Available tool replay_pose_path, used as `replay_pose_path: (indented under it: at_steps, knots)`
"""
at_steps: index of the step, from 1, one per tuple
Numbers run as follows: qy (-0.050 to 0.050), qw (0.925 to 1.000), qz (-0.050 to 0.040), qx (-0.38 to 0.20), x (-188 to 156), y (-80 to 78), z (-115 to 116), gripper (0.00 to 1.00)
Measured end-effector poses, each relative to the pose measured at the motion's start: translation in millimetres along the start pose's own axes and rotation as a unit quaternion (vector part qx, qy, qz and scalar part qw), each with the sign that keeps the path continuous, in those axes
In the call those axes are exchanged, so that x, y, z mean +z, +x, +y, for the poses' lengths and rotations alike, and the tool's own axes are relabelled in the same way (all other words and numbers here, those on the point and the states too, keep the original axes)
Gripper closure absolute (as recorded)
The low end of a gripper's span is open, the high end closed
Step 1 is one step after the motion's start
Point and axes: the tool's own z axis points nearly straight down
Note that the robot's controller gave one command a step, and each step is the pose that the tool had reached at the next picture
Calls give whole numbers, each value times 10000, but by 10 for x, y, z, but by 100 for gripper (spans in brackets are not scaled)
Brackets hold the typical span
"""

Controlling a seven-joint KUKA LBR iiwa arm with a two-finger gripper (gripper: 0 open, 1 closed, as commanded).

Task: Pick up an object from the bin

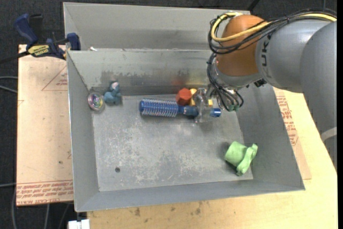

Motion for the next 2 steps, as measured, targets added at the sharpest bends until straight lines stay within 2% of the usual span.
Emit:
replay_pose_path:
  at_steps: [1, 2]
  knots:
    - [10, 9999, -59, -146, -1880, 81, -75, 100]
    - [7, 9998, 44, -184, -1033, 488, -904, 100]
